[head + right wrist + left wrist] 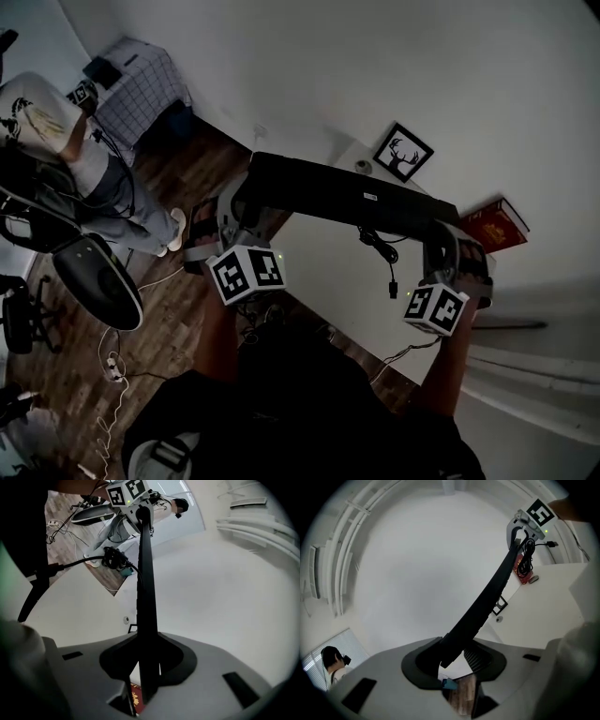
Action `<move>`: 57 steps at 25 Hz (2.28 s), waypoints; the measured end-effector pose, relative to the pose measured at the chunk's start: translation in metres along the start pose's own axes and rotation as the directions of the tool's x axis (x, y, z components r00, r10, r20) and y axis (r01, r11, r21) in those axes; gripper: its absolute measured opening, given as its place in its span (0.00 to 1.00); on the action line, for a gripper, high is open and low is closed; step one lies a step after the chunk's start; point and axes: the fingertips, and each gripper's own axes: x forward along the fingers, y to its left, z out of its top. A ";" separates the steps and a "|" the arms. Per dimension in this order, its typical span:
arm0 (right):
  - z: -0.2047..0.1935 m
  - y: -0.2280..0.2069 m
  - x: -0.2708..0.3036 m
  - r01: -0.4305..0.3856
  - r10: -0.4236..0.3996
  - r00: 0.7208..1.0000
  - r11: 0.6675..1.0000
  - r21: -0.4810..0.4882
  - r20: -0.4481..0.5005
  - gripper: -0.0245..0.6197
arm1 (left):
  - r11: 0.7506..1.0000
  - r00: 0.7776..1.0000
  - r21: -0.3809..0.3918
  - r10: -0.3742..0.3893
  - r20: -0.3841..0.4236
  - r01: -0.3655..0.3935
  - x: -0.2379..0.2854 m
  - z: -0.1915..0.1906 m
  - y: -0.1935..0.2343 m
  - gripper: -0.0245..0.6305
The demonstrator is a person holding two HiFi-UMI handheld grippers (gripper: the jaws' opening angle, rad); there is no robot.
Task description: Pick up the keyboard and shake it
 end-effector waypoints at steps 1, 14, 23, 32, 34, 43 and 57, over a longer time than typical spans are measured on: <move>0.000 0.001 0.001 -0.005 0.005 1.000 1.000 -0.006 -0.002 0.19 | 1.000 1.000 -0.001 -0.002 0.000 0.002 -0.001 -0.001 -0.001 0.25; -0.062 0.000 -0.037 0.037 -0.028 0.988 0.998 0.058 -0.151 0.19 | 0.997 0.986 0.039 -0.078 0.148 0.073 0.009 0.062 -0.033 0.25; -0.114 0.024 -0.063 0.013 0.017 0.964 0.994 0.109 -0.267 0.19 | 0.978 0.956 0.116 -0.196 0.216 0.174 0.024 0.110 -0.075 0.25; -0.138 0.077 -0.069 -0.083 0.145 0.939 0.976 0.201 -0.313 0.19 | 0.939 0.926 0.176 -0.327 0.188 0.296 0.038 0.109 -0.128 0.25; -0.139 0.095 -0.066 -0.130 0.195 0.931 0.967 0.219 -0.308 0.19 | 0.923 0.917 0.189 -0.365 0.163 0.334 0.041 0.098 -0.143 0.25; -0.126 0.200 -0.062 -0.343 0.431 0.854 0.887 0.308 -0.291 0.19 | 0.824 0.836 0.201 -0.547 0.040 0.529 0.042 0.022 -0.223 0.25; -0.098 0.301 -0.087 -0.501 0.660 0.698 0.728 0.467 -0.279 0.19 | 0.624 0.655 0.250 -0.753 -0.064 0.741 0.034 -0.047 -0.291 0.25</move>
